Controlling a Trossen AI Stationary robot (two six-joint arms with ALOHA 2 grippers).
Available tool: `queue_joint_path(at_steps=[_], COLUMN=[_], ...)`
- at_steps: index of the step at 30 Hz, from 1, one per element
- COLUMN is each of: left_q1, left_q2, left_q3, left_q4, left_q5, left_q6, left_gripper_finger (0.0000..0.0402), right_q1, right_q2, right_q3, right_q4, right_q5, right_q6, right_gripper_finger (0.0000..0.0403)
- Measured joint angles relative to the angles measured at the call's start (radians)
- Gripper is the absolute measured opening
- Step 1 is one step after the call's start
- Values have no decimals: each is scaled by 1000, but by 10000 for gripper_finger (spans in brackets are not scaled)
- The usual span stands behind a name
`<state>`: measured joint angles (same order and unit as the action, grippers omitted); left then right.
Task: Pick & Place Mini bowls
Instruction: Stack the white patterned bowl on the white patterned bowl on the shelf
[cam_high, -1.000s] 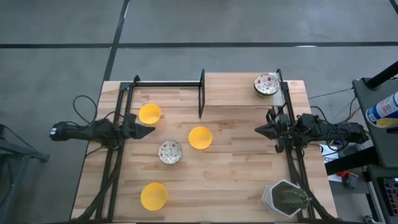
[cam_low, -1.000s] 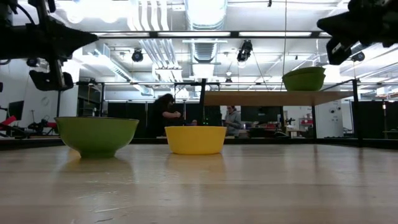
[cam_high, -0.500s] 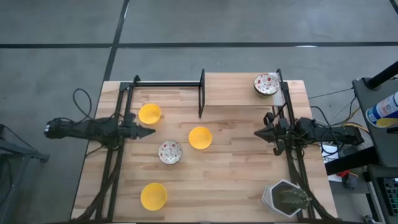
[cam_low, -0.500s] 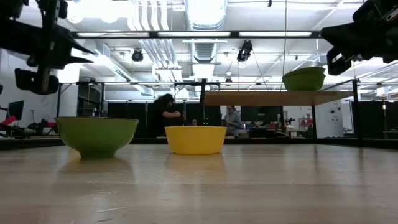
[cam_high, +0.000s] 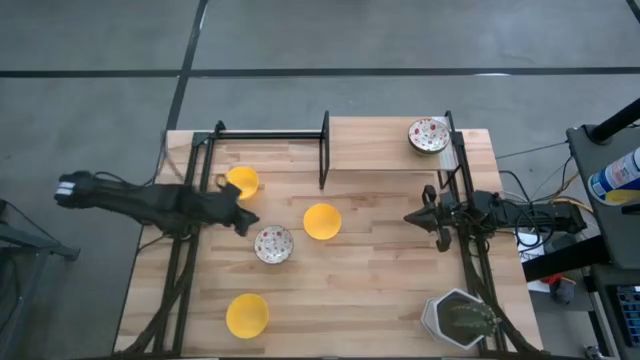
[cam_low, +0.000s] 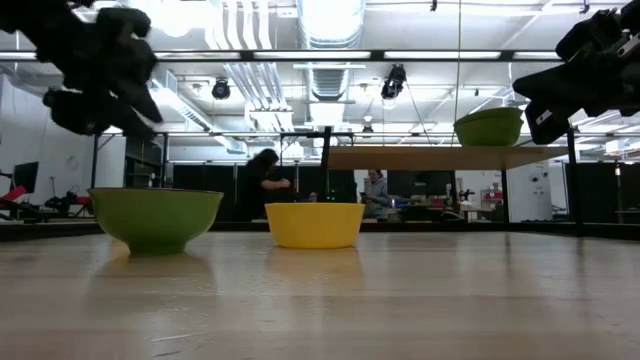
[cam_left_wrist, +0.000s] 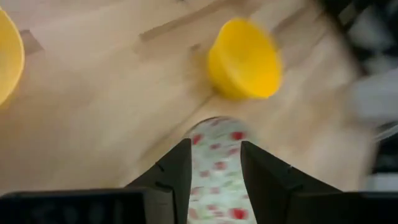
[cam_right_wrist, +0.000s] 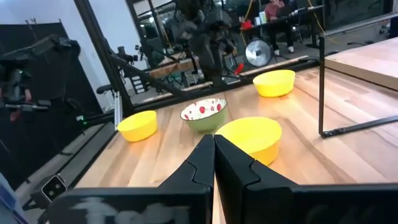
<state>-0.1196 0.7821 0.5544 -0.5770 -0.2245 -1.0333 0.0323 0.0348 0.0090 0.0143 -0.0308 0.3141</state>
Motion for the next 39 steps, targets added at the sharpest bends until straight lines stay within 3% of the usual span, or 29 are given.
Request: queue_joint_path(at_steps=[10,18,33,39], left_q1=[1,5,9,11], left_q2=[231,265,383,416], left_q3=[27,31,4,4], left_q4=[-28,59,63,66], left_q5=[0,83,85,114], left_q6=[29,39,96,102], left_gripper_finger=[130,130,130,110], right_q1=[0,0,0,0], right_q2=[5,7,7,7], right_q3=[0,0,0,0], right_q4=[0,0,0,0], right_q5=[0,4,5,5], right_q6=[0,0,0,0], right_gripper_finger=[9,9,9,9])
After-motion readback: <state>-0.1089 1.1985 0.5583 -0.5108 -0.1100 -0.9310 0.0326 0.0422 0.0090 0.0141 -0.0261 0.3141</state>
